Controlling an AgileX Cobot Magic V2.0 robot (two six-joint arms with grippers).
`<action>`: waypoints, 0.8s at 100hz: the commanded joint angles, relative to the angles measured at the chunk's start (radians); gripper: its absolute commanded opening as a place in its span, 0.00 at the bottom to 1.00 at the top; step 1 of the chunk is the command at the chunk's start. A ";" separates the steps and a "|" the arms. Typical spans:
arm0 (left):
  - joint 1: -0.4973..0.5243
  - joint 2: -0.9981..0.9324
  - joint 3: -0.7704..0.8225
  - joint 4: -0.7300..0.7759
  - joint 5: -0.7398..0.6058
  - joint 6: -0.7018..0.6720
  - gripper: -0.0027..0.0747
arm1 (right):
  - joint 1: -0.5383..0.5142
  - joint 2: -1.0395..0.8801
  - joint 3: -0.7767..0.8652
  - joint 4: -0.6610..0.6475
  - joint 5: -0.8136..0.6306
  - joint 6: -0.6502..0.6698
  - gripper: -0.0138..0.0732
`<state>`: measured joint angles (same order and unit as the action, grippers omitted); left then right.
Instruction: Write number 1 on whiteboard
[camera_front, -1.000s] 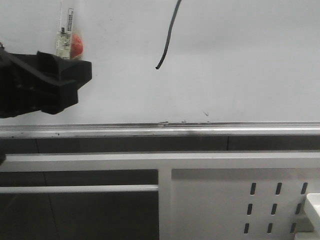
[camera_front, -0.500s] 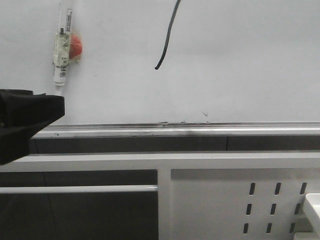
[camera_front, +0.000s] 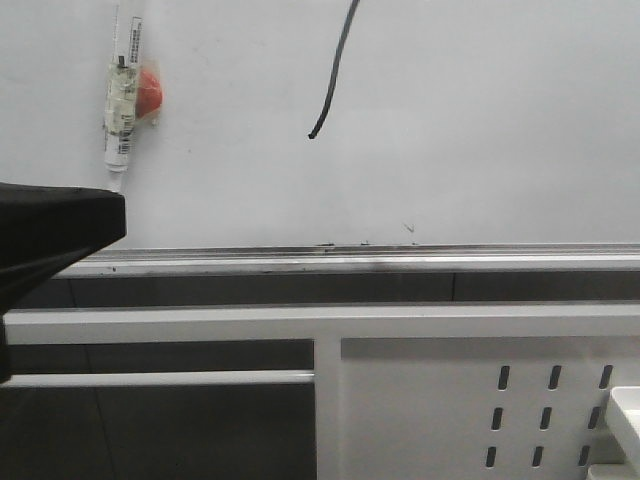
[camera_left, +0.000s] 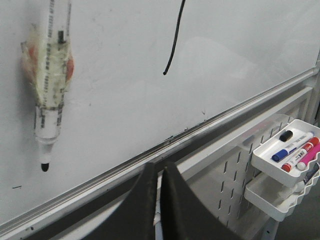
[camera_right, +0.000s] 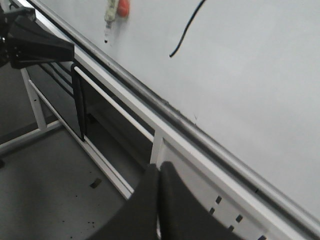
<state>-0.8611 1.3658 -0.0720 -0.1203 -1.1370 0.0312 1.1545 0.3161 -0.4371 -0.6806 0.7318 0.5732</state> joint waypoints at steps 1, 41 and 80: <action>-0.007 -0.019 -0.010 0.008 -0.213 -0.013 0.01 | -0.001 -0.062 0.051 -0.050 -0.058 0.043 0.08; -0.007 -0.019 -0.012 0.046 -0.117 -0.051 0.01 | -0.001 -0.173 0.125 -0.175 -0.122 0.040 0.08; -0.007 -0.026 -0.224 0.209 0.126 -0.111 0.01 | -0.001 -0.173 0.125 -0.175 -0.124 0.040 0.08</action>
<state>-0.8611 1.3654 -0.2015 0.0168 -1.0445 -0.0532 1.1545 0.1332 -0.2892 -0.8084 0.6617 0.6121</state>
